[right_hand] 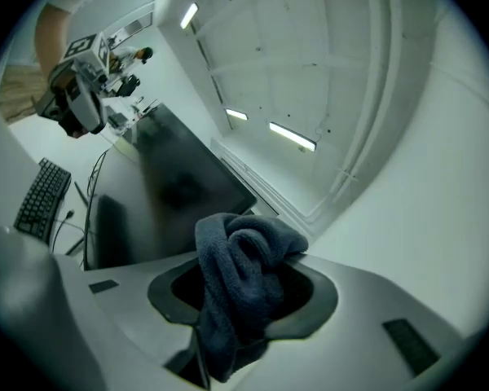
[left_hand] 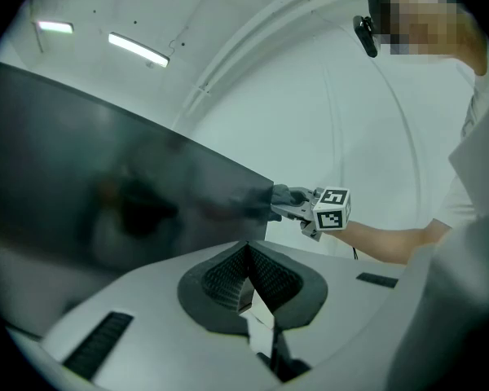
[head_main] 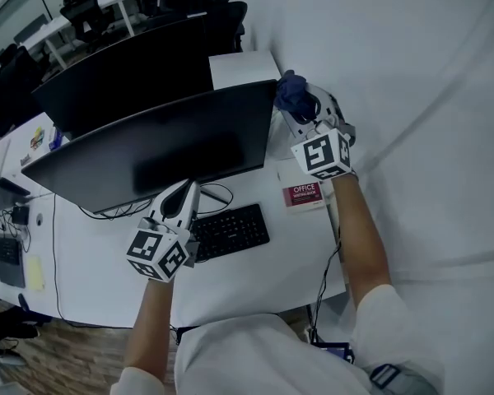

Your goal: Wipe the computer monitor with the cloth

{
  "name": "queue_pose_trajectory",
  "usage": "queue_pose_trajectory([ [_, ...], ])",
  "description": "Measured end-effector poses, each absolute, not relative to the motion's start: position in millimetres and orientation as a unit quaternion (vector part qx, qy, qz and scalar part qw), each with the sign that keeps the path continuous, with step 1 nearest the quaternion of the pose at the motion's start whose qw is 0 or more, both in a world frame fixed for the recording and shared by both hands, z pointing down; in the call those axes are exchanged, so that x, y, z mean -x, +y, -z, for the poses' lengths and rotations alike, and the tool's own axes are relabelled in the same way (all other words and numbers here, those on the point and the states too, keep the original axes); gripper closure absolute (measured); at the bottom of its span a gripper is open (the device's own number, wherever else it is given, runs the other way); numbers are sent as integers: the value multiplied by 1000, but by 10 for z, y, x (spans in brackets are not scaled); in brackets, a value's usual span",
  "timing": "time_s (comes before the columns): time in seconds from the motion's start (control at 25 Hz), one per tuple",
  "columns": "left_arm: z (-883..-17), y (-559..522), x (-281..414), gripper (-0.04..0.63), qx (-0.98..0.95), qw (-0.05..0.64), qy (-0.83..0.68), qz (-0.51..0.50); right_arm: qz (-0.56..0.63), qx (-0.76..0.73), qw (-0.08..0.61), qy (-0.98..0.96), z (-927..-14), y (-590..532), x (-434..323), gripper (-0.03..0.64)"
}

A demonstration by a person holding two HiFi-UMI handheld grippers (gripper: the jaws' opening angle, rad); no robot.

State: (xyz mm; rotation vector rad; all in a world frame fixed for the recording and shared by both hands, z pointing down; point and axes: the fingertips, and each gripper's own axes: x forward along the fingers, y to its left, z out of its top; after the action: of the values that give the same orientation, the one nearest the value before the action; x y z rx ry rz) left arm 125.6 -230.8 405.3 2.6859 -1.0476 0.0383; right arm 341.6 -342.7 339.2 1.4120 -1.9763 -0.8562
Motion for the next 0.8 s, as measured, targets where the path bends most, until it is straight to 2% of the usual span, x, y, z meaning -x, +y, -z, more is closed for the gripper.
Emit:
queue_pose_trajectory([
  [0.44, -4073, -2308, -1547, 584, -933, 135, -333, -14, 439, -495, 385, -644, -3255, -3483, -3317, 442],
  [0.8, -4088, -2289, -1701, 584, -940, 135, -314, -20, 446, -481, 420, -627, -3554, -3459, -3286, 443],
])
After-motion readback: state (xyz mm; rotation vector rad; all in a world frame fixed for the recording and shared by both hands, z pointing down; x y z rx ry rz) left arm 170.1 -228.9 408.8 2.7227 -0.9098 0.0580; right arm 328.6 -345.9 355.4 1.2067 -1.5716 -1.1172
